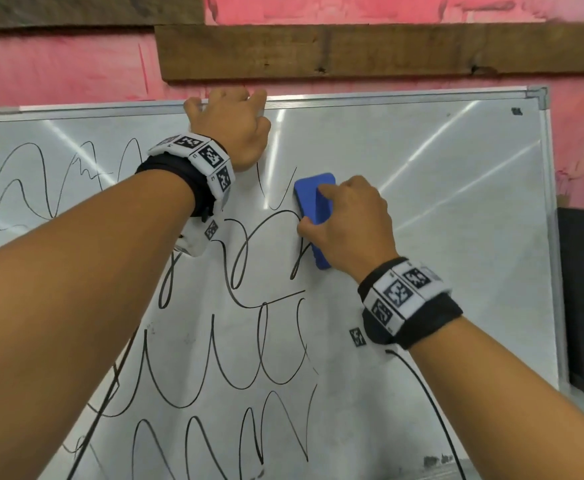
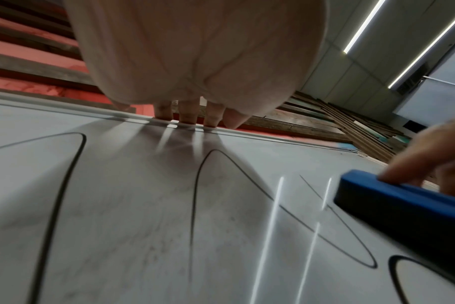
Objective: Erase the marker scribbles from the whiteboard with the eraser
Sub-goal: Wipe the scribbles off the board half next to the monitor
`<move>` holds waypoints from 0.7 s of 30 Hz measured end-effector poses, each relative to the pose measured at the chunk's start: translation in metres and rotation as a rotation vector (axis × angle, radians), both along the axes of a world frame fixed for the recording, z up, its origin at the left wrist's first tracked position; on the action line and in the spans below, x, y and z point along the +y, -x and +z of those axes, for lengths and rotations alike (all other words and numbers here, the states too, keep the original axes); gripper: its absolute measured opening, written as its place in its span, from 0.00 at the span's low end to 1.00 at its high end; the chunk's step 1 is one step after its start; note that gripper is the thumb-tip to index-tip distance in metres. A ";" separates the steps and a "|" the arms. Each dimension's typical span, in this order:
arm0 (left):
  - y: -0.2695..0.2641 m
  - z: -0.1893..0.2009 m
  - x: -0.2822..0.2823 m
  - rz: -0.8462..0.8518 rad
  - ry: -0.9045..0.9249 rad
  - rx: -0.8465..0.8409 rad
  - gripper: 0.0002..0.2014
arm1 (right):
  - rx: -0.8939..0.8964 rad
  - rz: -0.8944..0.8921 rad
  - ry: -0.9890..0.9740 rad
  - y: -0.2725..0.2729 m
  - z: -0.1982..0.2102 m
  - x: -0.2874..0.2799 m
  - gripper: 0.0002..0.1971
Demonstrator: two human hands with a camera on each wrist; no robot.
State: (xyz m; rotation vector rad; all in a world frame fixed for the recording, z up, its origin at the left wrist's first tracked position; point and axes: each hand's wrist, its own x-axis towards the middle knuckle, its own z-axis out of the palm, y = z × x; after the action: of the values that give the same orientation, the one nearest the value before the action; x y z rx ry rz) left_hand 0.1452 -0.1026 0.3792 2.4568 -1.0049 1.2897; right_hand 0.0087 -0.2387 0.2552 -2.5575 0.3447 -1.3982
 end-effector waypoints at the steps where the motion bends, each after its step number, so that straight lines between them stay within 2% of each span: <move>1: 0.000 0.000 0.001 0.002 -0.002 0.002 0.22 | 0.001 0.005 -0.008 0.001 -0.004 0.001 0.23; 6: 0.002 0.000 0.001 0.010 0.001 0.026 0.23 | -0.100 -0.005 0.009 -0.015 0.035 0.003 0.20; 9: 0.003 -0.001 0.004 0.013 -0.005 0.017 0.23 | -0.088 -0.020 0.013 -0.021 0.054 0.004 0.23; 12: 0.001 -0.003 0.004 0.018 -0.027 -0.005 0.24 | -0.062 -0.014 0.018 -0.013 0.039 0.007 0.22; 18: 0.001 -0.009 0.002 0.037 -0.028 -0.023 0.26 | 0.067 0.030 0.020 0.010 -0.027 0.012 0.24; 21: 0.002 -0.009 0.002 0.045 -0.038 -0.025 0.27 | 0.054 0.042 0.001 0.009 -0.024 0.012 0.25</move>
State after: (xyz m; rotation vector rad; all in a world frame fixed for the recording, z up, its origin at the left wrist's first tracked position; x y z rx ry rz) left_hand 0.1428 -0.1002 0.3697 2.5113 -0.9939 1.3303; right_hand -0.0008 -0.2268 0.2311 -2.5911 0.2980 -1.3178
